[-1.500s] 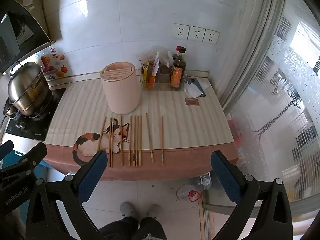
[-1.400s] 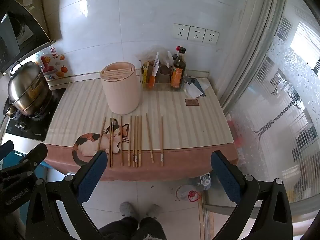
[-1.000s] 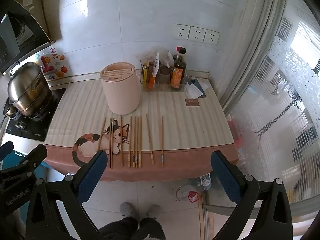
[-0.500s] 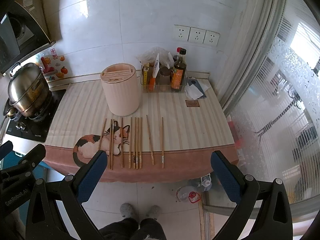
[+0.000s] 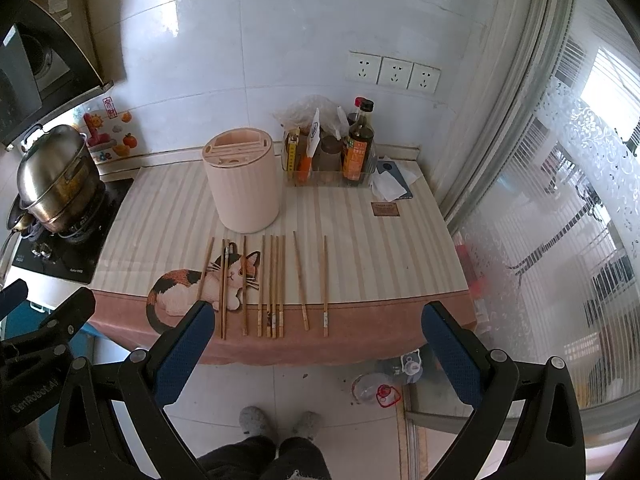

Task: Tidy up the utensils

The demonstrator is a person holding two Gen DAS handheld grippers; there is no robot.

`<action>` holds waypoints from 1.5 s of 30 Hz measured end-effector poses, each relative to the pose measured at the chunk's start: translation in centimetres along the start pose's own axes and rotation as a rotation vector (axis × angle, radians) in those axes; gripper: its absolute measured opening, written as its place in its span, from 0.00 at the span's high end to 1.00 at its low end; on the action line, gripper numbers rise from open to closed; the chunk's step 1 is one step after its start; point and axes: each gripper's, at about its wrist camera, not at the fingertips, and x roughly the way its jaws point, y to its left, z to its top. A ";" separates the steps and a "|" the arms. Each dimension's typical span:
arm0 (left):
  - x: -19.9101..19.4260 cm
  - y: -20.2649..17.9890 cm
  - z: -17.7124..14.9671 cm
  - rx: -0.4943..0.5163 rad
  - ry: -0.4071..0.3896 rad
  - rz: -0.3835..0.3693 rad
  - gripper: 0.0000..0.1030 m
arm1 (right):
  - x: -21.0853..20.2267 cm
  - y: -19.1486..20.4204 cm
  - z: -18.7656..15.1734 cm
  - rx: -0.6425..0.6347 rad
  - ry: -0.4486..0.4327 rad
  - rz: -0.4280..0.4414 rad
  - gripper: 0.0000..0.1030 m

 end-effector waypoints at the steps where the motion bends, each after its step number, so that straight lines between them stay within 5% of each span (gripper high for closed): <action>1: 0.0 0.0 0.0 0.000 -0.001 0.000 0.00 | 0.0 0.0 0.0 0.001 0.000 0.000 0.00; 45: -0.5 -0.5 0.0 -0.004 -0.014 -0.006 0.00 | -0.9 0.1 0.1 -0.002 -0.016 0.007 0.00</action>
